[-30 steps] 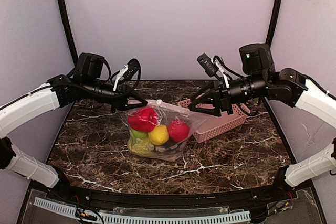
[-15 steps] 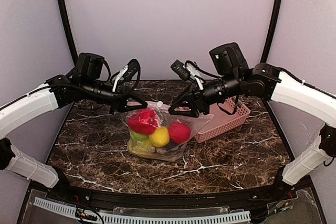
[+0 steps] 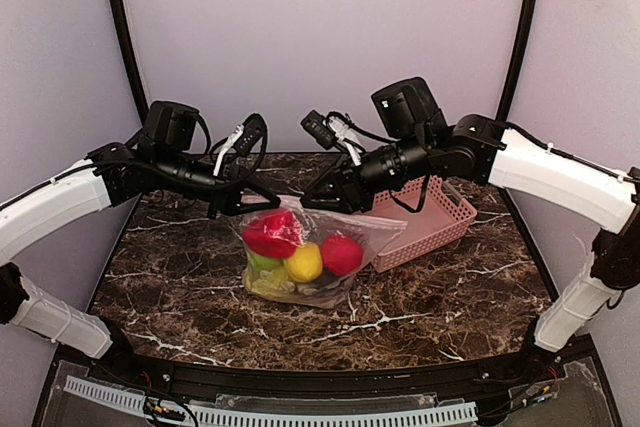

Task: Place the food in the zip-top bag and seal the zipper
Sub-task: Adjust the zipper of the zipper food storage bag.

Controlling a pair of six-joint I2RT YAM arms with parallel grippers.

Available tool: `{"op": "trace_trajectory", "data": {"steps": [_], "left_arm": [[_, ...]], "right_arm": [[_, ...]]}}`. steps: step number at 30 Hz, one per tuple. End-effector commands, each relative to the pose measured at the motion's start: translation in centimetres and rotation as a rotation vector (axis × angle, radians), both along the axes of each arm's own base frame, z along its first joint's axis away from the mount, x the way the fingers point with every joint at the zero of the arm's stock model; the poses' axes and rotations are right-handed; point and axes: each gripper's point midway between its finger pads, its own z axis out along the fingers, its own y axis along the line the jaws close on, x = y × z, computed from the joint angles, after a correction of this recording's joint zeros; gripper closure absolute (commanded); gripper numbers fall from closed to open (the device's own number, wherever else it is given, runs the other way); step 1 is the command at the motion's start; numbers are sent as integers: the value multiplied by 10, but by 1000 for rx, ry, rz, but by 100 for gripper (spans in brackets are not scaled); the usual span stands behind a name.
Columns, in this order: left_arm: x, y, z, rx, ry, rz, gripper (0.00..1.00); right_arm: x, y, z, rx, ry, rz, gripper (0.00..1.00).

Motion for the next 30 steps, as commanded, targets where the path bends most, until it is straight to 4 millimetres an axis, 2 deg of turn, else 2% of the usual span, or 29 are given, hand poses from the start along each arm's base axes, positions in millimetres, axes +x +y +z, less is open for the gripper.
{"op": "trace_trajectory", "data": {"steps": [1, 5, 7, 8, 10, 12, 13, 15, 18, 22, 23, 24, 30], "left_arm": [[-11, 4, 20, -35, -30, -25, 99], [-12, 4, 21, -40, -28, -32, 99], [-13, 3, 23, -48, -24, -38, 96], [-14, 3, 25, -59, -20, -41, 84], [-15, 1, 26, -78, -8, -52, 66], [-17, -1, 28, -95, 0, -66, 56], [-16, -2, 27, -95, 7, -69, 55], [-15, -5, 26, -98, 17, -79, 58], [-17, -8, 25, -102, 28, -96, 74], [-18, -10, 24, -102, 35, -110, 86], [-19, -11, 23, -102, 38, -113, 94], [-19, -11, 23, -102, 40, -115, 97], [-21, -13, 22, -105, 36, -123, 99]], "right_arm": [[1, 11, 13, 36, -15, 6, 76], [0, 14, 14, 49, -10, 20, 96], [-2, 15, 17, 61, -9, 31, 100], [-2, 15, 18, 68, -9, 36, 100], [-3, 15, 20, 76, -12, 41, 100], [-4, 15, 22, 85, -14, 48, 100], [-5, 16, 23, 87, -13, 51, 100], [-5, 16, 23, 89, -10, 54, 100], [-5, 16, 24, 91, -12, 51, 100], [-6, 16, 25, 95, -10, 55, 100], [-6, 16, 25, 96, -9, 57, 100], [-7, 16, 25, 97, -9, 59, 100], [-7, 20, 25, 106, -3, 77, 100]]}}
